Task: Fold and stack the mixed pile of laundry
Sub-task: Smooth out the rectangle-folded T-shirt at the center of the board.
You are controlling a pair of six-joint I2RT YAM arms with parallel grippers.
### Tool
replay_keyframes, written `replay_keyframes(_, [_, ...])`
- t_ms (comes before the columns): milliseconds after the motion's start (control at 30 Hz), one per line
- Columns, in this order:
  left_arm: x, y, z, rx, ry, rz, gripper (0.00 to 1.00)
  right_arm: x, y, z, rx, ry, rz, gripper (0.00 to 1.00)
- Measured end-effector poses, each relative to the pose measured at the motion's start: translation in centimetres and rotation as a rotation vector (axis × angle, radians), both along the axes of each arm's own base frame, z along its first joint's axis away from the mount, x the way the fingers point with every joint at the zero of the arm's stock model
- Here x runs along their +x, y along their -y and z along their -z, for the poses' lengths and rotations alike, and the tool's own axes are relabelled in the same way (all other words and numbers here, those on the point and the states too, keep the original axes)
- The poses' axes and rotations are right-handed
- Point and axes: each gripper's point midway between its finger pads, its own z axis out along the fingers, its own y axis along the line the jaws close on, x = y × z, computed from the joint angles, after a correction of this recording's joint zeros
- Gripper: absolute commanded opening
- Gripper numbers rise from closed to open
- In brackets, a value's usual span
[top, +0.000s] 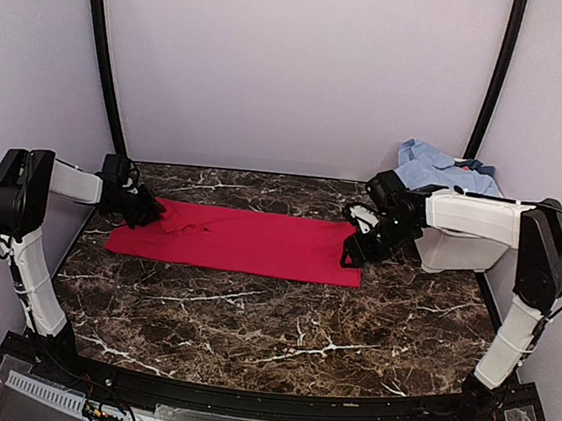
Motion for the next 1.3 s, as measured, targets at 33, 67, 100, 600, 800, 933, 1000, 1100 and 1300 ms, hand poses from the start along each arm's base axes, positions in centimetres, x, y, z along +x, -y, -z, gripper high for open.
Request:
replay_keyframes(33, [-0.2,-0.3,-0.3,0.018,-0.002,-0.007,0.37,0.3,-0.1,-0.3,0.003,0.008,-0.001,0.62])
replay_keyframes(67, [-0.5,-0.6,-0.8,0.037,-0.004,-0.016,0.40,0.6,-0.2,-0.6,0.007,0.015,-0.003,0.62])
replay_keyframes(100, [-0.7,-1.1,-1.6,0.061,0.000,-0.028,0.45,0.9,-0.4,-0.9,0.010,0.022,-0.007,0.62])
replay_keyframes(600, [-3.4,-2.2,-8.2,0.227,0.078,0.050,0.51,4.6,-4.6,0.7,0.097,-0.008,-0.081,0.60])
replay_keyframes(800, [-6.7,-0.1,-3.7,0.222,-0.035,0.125,0.50,4.6,-4.8,3.5,0.083,-0.052,-0.094,0.59])
replay_keyframes(933, [-7.2,0.3,-2.9,0.222,-0.056,0.139,0.49,3.5,-4.0,5.5,0.059,-0.085,-0.090,0.58])
replay_keyframes(1000, [-7.5,0.3,-1.5,0.227,-0.091,0.140,0.47,3.1,-3.2,5.5,0.078,-0.065,-0.072,0.57])
replay_keyframes(1100, [-7.9,0.3,-0.6,0.233,-0.118,0.141,0.46,2.7,-2.8,5.7,0.083,-0.064,-0.058,0.57])
replay_keyframes(1300, [-11.6,2.8,2.7,0.240,-0.219,0.213,0.43,0.2,-1.2,5.6,0.078,-0.087,-0.003,0.58])
